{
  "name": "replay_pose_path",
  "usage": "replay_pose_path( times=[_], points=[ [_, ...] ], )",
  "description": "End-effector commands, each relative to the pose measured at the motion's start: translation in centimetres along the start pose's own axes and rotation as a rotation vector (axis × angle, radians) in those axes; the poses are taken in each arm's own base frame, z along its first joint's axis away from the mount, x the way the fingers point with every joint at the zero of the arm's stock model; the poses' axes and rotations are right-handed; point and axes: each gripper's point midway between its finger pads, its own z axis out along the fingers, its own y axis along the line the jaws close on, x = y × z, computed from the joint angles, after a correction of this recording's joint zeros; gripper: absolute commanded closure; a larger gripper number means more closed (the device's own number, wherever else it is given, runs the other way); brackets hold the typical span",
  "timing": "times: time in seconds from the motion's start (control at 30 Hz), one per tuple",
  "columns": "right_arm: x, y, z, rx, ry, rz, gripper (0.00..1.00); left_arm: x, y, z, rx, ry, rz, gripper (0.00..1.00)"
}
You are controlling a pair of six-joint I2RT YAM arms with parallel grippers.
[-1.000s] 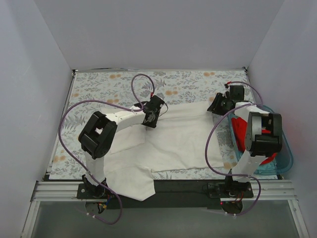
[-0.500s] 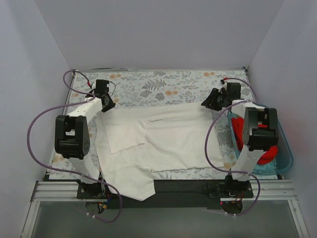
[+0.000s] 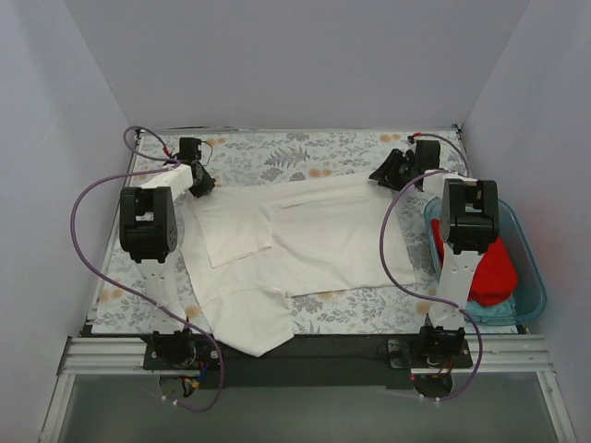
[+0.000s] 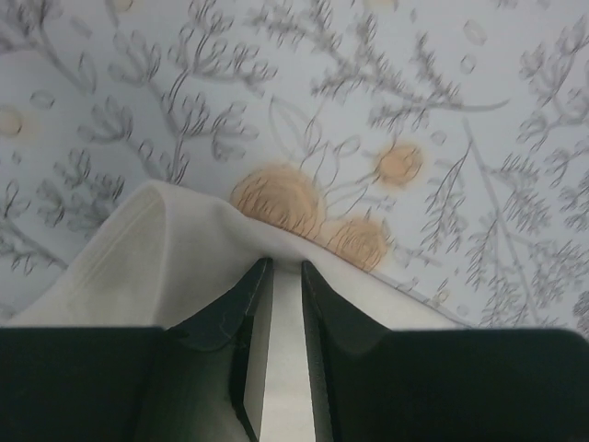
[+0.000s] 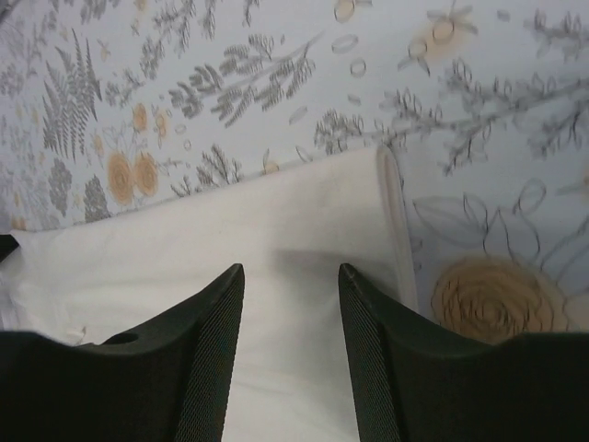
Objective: Fold and stack the t-shirts
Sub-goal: Fold the tshirt
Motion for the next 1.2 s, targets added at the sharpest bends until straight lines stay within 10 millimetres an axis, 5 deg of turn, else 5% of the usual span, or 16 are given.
replay_pose_path(
  times=[0.0,0.1,0.23,0.3,0.33,0.43,0.47,0.53,0.57,0.63,0.67,0.73,0.9,0.93,1.03,1.17],
  points=[
    [-1.2,-3.4,2.6,0.087,-0.016,0.032,0.46,2.2,1.4,4.1,-0.065,0.109,-0.006,0.81],
    [-4.5,-2.1,4.1,0.034,-0.057,-0.003,0.41,-1.3,-1.8,5.6,0.002,0.059,-0.011,0.80],
    [-6.3,-1.1,5.2,-0.024,-0.071,-0.046,0.37,-2.7,-4.0,7.2,0.059,0.055,0.008,0.73],
    [-8.3,0.2,4.6,-0.047,-0.108,-0.101,0.34,-5.2,-5.9,6.2,0.116,0.011,0.014,0.67],
    [-8.7,0.8,4.4,-0.056,-0.114,-0.117,0.31,-6.6,-6.7,4.9,0.145,-0.024,0.019,0.54],
    [-10.2,2.8,2.1,-0.068,-0.137,-0.186,0.28,-8.9,-8.0,1.7,0.205,-0.095,0.023,0.41],
    [-11.0,4.1,0.5,-0.072,-0.162,-0.214,0.27,-10.7,-8.8,-1.1,0.242,-0.143,0.018,0.41],
    [-9.9,3.7,-0.8,-0.033,-0.141,-0.238,0.26,-10.6,-8.6,-3.5,0.260,-0.148,0.016,0.41],
    [-10.4,5.2,-2.9,-0.032,-0.166,-0.262,0.26,-11.9,-8.8,-7.0,0.291,-0.194,0.011,0.41],
    [-7.6,3.9,-4.2,0.034,-0.110,-0.249,0.25,-9.7,-6.6,-8.2,0.243,-0.155,0.000,0.41],
    [-7.7,5.0,-6.3,0.043,-0.127,-0.284,0.25,-10.4,-6.1,-11.8,0.256,-0.199,-0.012,0.41],
    [-3.7,3.2,-7.8,0.119,-0.055,-0.266,0.24,-6.9,-3.2,-12.3,0.194,-0.141,-0.017,0.41],
    [3.2,3.8,-13.2,0.175,0.016,-0.297,0.23,0.2,3.6,-16.8,0.079,-0.057,-0.017,0.41],
    [5.7,3.6,-14.2,0.197,0.043,-0.308,0.23,3.1,5.5,-16.2,0.036,0.003,-0.011,0.41],
    [9.4,5.2,-15.8,0.199,0.062,-0.383,0.23,7.0,7.4,-17.2,0.037,0.076,-0.020,0.44],
    [16.1,5.2,-17.0,0.207,0.172,-0.428,0.23,10.2,9.5,-17.1,-0.006,0.134,-0.034,0.50]
  ],
)
